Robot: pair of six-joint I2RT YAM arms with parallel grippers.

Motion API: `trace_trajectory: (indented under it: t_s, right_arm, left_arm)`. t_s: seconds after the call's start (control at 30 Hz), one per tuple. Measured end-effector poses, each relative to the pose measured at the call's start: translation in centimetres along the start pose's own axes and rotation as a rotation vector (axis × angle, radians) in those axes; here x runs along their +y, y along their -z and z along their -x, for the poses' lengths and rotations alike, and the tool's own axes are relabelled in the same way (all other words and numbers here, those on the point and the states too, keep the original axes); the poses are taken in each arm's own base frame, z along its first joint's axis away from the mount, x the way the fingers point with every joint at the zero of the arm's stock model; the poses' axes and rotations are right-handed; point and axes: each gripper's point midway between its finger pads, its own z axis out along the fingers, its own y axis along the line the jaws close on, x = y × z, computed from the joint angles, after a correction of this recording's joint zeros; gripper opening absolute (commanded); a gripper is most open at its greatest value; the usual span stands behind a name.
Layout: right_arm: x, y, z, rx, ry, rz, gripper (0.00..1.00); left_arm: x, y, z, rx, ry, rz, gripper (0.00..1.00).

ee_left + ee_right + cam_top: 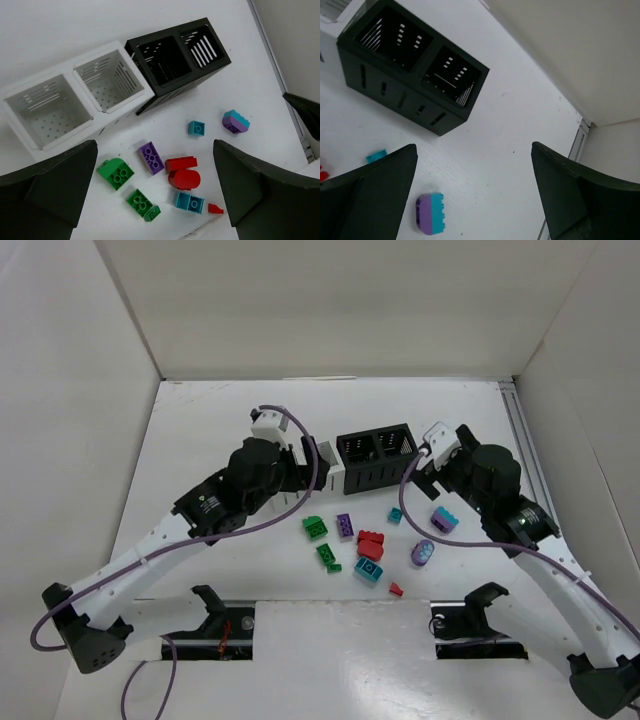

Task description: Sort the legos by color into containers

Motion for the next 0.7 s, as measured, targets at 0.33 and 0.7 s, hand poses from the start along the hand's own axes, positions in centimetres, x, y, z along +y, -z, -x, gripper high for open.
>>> trace_trajectory:
  t_s: [0.33, 0.7]
  right_arm:
    - [6.2, 1.1, 1.3, 0.013, 0.023, 0.121, 1.0]
    - [16.0, 0.6, -2.3, 0.206, 0.006, 0.317, 0.99]
  left_arm:
    - [3.1, 3.3, -0.4, -0.041, 0.116, 0.099, 1.0]
    - [6.5, 4.8, -5.1, 0.044, 0.21, 0.199, 1.0]
